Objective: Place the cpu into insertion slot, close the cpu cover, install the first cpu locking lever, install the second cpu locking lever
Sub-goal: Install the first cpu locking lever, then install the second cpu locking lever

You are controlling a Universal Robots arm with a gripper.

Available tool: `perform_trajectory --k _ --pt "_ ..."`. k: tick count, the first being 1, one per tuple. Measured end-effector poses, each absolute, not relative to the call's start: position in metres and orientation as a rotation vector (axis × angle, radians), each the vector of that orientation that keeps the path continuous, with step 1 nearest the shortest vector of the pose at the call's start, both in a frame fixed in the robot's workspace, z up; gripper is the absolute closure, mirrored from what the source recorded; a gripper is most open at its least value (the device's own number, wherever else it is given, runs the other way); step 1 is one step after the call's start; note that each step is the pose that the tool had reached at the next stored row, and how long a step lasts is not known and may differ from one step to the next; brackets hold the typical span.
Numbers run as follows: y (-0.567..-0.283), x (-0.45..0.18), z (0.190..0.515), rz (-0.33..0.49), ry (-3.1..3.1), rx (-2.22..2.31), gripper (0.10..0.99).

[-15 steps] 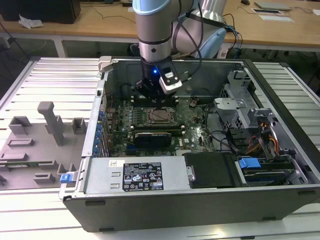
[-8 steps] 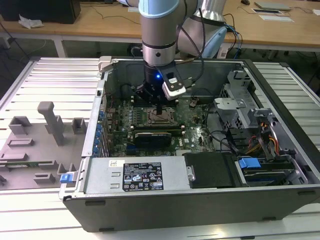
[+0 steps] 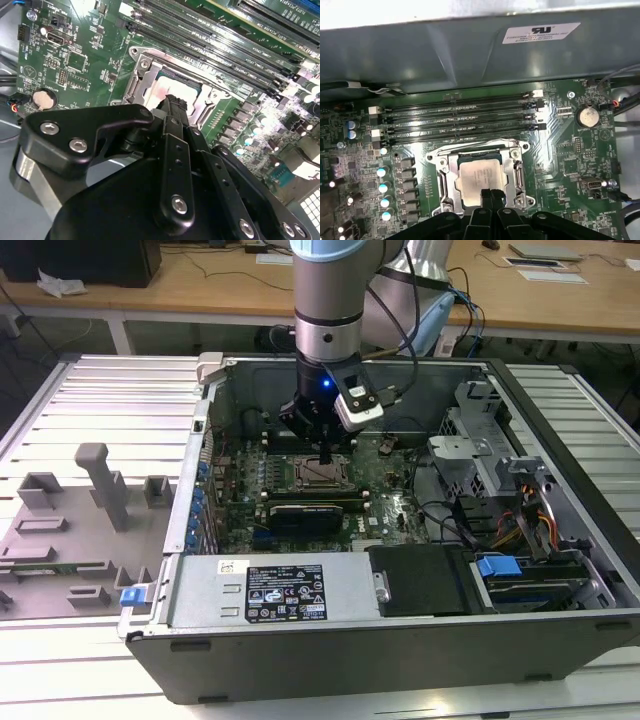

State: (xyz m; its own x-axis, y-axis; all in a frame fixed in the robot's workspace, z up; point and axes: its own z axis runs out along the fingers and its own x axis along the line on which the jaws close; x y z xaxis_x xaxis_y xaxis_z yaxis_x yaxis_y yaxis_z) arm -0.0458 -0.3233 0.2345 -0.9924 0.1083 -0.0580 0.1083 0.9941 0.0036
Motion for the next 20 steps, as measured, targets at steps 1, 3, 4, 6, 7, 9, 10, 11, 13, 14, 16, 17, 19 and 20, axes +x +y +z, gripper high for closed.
perform_trajectory --k 1,3,4,6,7,9,10,11,13,14,16,17,19,20 --pt "-0.3233 -0.0458 0.2345 0.000 3.079 0.167 0.980" --pt "-0.3233 -0.0458 0.2346 0.000 3.079 0.167 0.980" --pt "-0.3233 -0.0458 0.2346 0.000 3.079 0.167 0.980" --pt "-0.3233 -0.0458 0.2346 -0.001 3.079 0.167 0.980" --pt "-0.3233 -0.0458 0.2346 -0.001 3.079 0.167 0.980" --pt "-0.3233 -0.0458 0.2346 -0.001 3.079 0.167 0.980" --pt "-0.3233 -0.0458 0.2346 -0.001 3.079 0.167 0.980" --pt "-0.3233 -0.0458 0.2345 -0.001 3.079 0.167 0.980" --pt "-0.3233 -0.0458 0.2345 -0.001 3.079 0.167 0.980" --pt "-0.3233 -0.0458 0.2346 -0.002 3.079 0.167 0.980" --pt "-0.3232 -0.0458 0.2357 -0.002 3.079 0.167 0.980" --pt "-0.3233 -0.0458 0.2381 -0.003 3.079 0.167 0.980" --pt "-0.3232 -0.0458 0.2430 -0.005 3.079 0.167 0.980" --pt "-0.3232 -0.0458 0.2440 -0.006 3.079 0.167 0.980"
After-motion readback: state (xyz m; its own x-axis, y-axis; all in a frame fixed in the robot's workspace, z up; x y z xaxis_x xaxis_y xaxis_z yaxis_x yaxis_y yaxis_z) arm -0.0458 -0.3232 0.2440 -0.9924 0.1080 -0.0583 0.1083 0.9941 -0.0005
